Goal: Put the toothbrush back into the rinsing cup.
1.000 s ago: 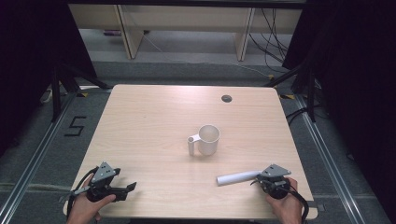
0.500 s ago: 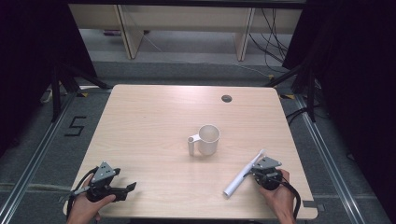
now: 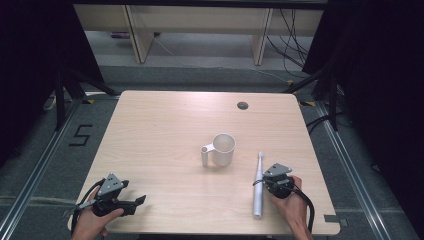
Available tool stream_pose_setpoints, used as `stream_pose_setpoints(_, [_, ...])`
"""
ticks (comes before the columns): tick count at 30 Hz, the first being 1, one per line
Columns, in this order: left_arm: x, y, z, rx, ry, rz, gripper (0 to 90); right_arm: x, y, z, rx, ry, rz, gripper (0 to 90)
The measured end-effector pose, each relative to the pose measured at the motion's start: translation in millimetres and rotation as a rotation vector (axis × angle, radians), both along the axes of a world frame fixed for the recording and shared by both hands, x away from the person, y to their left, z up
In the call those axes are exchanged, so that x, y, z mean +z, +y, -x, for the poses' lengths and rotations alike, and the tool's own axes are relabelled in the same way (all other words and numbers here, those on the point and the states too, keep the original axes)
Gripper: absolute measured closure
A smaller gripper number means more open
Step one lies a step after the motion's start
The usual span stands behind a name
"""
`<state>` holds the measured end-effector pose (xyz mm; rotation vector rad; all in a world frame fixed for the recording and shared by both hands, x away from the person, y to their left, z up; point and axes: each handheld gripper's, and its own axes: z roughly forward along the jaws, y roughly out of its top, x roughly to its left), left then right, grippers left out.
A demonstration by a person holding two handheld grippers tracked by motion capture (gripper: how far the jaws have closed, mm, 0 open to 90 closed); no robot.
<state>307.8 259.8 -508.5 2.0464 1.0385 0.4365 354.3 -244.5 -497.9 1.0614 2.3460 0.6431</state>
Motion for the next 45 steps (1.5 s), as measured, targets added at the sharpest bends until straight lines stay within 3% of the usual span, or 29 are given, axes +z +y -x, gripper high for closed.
stream_pose_setpoints(9, [0.4,0.7,-0.1,-0.005,0.002,0.001,14.9,2.1,1.6,-1.0,-0.021,0.013,-0.022,85.7])
stream_pose_setpoints(12, [0.2,0.9,0.1,-0.001,-0.003,0.003,14.9,6.7,0.5,-0.1,-0.044,0.02,-0.038,78.7])
stream_pose_setpoints(13, [-0.8,-0.8,0.2,0.015,-0.007,0.032,14.9,10.9,-0.5,0.3,-0.057,0.025,-0.044,74.5])
stream_pose_setpoints(14, [-0.9,-0.8,0.1,0.017,-0.006,0.033,14.9,18.4,-2.0,0.1,-0.08,0.031,-0.058,65.1])
stream_pose_setpoints(15, [0.0,1.5,-0.1,0.001,0.0,0.005,14.9,21.2,-1.9,0.3,-0.091,0.036,-0.061,61.1])
stream_pose_setpoints(16, [-0.1,1.4,-0.2,0.002,-0.001,0.007,14.9,21.2,-1.9,0.3,-0.091,0.036,-0.061,61.1])
stream_pose_setpoints(18, [-0.7,-1.1,0.3,0.019,-0.007,0.035,14.9,29.5,-1.7,1.0,-0.119,0.042,-0.072,52.9])
stream_pose_setpoints(20, [0.9,1.3,0.3,-0.005,-0.001,0.001,14.9,38.7,1.3,2.7,-0.149,0.075,-0.098,44.2])
stream_pose_setpoints(21, [0.9,1.3,0.3,-0.005,-0.001,0.001,14.9,38.7,1.3,2.7,-0.149,0.075,-0.098,44.2])
stream_pose_setpoints(22, [-0.2,-0.8,0.6,0.013,-0.007,0.029,14.9,40.8,2.5,3.7,-0.156,0.089,-0.105,43.1])
stream_pose_setpoints(25, [0.3,0.6,0.4,0.003,-0.003,0.011,14.9,45.9,5.5,3.9,-0.138,0.12,-0.102,39.1])
stream_pose_setpoints(26, [-0.5,-0.7,0.6,0.012,-0.009,0.026,14.9,46.2,7.9,4.4,-0.144,0.133,-0.112,39.3])
stream_pose_setpoints(27, [0.8,1.0,0.4,-0.002,-0.001,0.003,14.9,46.3,8.6,3.6,-0.127,0.135,-0.104,39.3])
stream_pose_setpoints(34, [1.1,1.0,0.5,-0.005,0.001,-0.002,14.9,40.5,15.9,-0.1,-0.114,0.198,-0.091,37.2])
stream_pose_setpoints(37, [-0.5,-0.6,0.5,0.013,-0.008,0.025,14.9,39.7,18.2,-3.1,-0.105,0.206,-0.075,35.8])
stream_pose_setpoints(43, [-0.3,-0.6,0.6,0.013,-0.005,0.028,14.9,35.5,28.0,-9.1,-0.099,0.252,-0.04,32.1])
stream_pose_setpoints(45, [-0.5,-0.3,0.4,0.011,-0.003,0.026,14.9,32.9,30.1,-11.4,-0.085,0.279,-0.007,30.3])
